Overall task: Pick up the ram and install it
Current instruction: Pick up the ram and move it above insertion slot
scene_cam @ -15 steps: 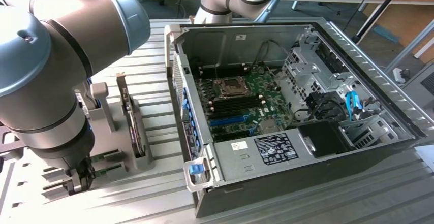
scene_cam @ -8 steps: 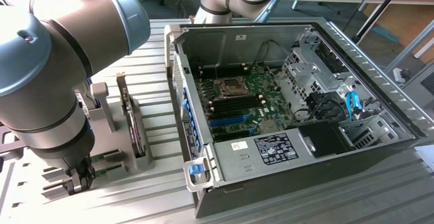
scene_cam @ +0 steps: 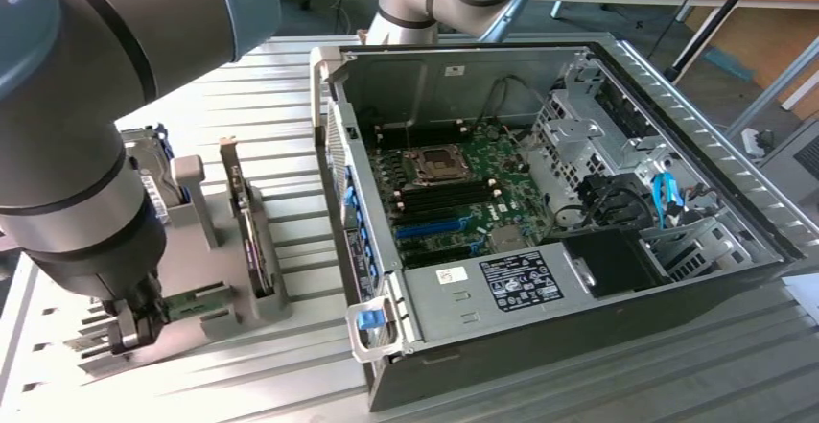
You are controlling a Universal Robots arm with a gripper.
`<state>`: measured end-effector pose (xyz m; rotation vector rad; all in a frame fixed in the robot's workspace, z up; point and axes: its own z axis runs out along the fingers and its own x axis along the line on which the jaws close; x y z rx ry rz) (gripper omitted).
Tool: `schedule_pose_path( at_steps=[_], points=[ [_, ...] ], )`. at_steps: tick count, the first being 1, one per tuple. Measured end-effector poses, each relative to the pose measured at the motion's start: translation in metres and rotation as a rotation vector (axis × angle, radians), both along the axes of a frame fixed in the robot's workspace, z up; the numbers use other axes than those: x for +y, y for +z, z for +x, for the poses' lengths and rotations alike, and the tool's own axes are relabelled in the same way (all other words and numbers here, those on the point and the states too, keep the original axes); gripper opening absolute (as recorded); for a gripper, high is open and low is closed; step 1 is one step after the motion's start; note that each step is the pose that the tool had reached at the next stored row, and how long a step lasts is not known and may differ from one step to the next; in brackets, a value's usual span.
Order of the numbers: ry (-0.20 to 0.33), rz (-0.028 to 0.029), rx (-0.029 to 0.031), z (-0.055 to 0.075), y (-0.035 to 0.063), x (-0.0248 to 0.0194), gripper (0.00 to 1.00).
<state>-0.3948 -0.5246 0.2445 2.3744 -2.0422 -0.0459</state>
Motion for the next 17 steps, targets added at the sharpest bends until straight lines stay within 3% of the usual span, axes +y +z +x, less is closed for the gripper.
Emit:
schedule_pose_path(
  at_steps=[17],
  points=[
    [0.000,-0.0011,-0.0001,0.000,0.0767,0.0000,0.13]
  ],
)
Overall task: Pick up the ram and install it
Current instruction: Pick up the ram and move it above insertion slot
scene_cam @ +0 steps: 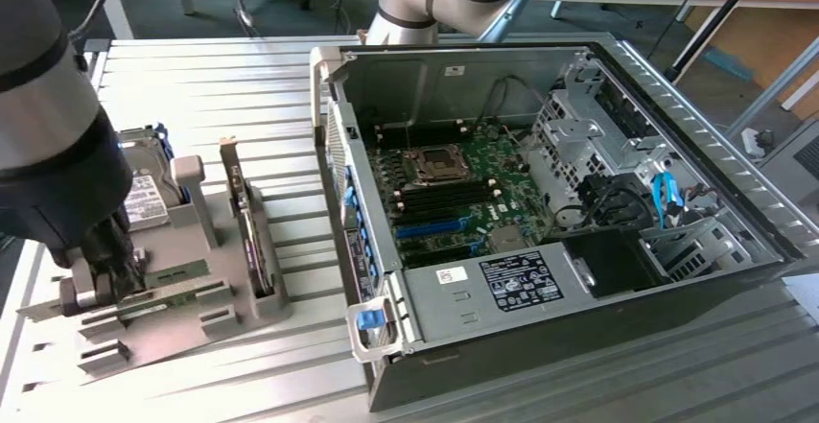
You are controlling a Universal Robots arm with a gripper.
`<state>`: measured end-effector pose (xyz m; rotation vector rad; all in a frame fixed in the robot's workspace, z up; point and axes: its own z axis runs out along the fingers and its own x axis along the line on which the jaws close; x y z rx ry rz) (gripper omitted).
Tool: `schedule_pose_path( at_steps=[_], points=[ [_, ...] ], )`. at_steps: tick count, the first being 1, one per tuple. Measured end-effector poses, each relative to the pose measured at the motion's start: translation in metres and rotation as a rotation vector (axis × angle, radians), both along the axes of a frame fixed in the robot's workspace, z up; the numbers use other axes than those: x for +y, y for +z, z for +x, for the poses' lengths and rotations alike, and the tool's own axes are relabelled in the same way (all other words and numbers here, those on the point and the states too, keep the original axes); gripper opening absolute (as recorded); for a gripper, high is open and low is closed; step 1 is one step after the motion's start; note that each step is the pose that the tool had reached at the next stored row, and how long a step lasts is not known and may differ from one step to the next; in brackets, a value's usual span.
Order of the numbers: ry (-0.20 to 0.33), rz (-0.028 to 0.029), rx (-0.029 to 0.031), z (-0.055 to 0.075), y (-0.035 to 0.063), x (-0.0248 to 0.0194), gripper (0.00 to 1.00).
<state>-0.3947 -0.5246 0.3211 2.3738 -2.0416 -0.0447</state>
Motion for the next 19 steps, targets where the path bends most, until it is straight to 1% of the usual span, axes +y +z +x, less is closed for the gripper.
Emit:
schedule_pose_path(
  at_steps=[2,6,10,16,17,18,19],
  points=[
    [0.000,-0.0002,0.0000,0.000,0.0108,0.0000,0.13],
    [0.000,-0.0003,-0.0001,0.000,0.0290,0.0000,0.13],
    [0.000,-0.0004,0.0000,0.000,0.0511,0.0000,0.13],
    [0.000,-0.0003,-0.0002,0.000,0.0788,0.0000,0.13],
    [0.000,-0.0005,0.0000,0.000,0.0830,0.0000,0.13],
    [0.000,-0.0006,0.0002,0.000,0.0851,0.0000,0.13],
    [0.000,-0.0004,0.0000,0.000,0.0850,0.0000,0.13]
  ],
)
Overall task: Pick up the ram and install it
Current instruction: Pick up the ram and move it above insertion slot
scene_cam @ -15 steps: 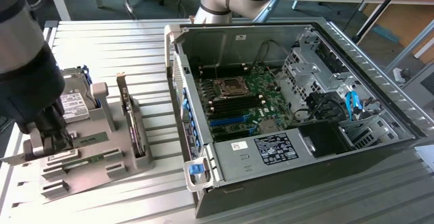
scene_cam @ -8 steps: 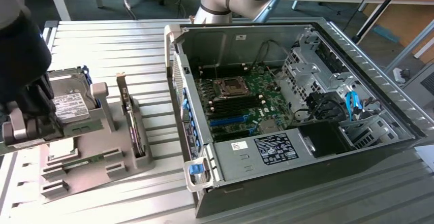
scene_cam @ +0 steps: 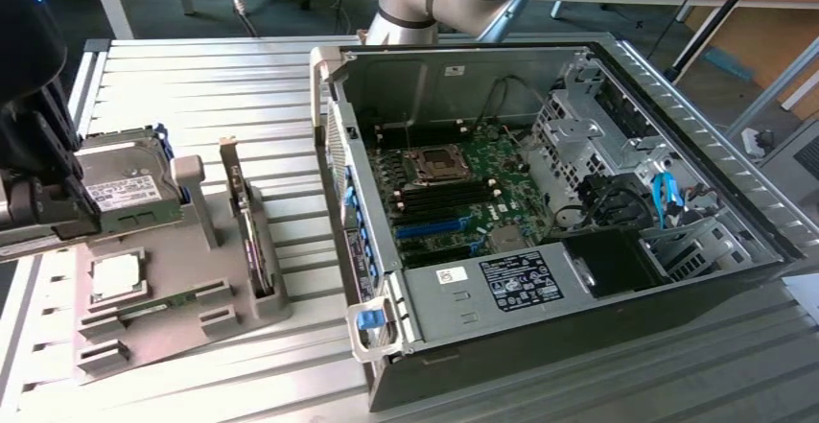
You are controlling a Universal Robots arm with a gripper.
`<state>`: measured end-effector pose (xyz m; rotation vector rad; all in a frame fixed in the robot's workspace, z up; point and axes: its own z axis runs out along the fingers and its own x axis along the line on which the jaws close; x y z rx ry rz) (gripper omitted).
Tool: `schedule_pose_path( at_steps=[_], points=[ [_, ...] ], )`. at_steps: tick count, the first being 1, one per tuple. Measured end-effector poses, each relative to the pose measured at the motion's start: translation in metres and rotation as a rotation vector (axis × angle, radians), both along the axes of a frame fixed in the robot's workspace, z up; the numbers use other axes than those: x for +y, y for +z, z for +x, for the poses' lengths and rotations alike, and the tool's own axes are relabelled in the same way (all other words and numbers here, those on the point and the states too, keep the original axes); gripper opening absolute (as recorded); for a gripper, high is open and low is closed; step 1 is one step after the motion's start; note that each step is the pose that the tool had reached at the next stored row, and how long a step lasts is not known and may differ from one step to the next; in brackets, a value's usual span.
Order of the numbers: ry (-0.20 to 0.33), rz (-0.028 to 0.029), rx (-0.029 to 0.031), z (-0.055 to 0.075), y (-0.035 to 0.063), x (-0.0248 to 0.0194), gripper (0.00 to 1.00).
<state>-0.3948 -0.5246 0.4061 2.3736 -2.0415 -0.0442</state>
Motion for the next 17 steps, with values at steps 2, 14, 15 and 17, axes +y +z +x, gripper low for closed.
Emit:
schedule_pose_path(
  at_steps=[2,14,15,17],
  points=[
    [0.000,0.0000,0.0000,0.000,0.0000,0.0000,0.13],
    [0.000,0.0000,0.0006,0.051,-0.0002,0.0000,0.13],
    [0.000,0.0000,0.0006,0.055,-0.0002,0.0000,0.13],
    [0.000,-0.0001,0.0006,0.069,-0.0002,0.0000,0.13]
  ],
)
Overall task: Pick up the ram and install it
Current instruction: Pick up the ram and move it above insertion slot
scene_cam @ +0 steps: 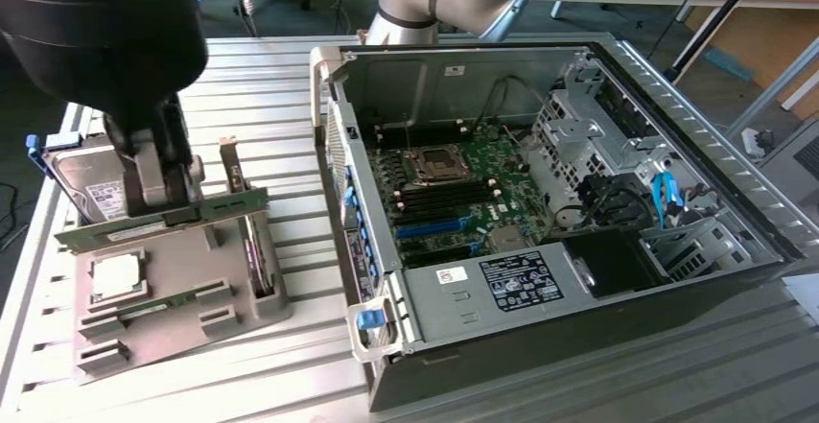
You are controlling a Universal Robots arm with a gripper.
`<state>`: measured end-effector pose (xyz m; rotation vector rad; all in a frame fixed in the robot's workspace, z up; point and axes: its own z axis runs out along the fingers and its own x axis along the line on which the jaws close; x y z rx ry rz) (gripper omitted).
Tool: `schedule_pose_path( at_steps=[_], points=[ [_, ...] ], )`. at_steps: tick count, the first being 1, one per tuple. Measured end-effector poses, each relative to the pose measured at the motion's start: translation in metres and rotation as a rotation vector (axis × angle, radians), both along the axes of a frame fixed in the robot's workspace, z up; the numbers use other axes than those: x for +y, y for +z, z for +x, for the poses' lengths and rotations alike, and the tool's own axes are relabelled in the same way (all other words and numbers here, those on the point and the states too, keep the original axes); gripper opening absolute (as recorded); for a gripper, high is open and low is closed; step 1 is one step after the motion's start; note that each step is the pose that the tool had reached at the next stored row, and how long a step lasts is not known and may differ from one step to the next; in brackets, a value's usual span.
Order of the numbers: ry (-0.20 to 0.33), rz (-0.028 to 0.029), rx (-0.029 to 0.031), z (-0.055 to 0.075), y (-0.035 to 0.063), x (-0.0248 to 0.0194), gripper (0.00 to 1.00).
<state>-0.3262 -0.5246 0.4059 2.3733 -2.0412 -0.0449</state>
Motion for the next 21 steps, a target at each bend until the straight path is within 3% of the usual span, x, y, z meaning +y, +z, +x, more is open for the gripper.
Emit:
schedule_pose_path(
  at_steps=[21],
  points=[
    [0.000,0.0000,0.0004,0.093,0.0000,0.0000,0.13]
  ],
)
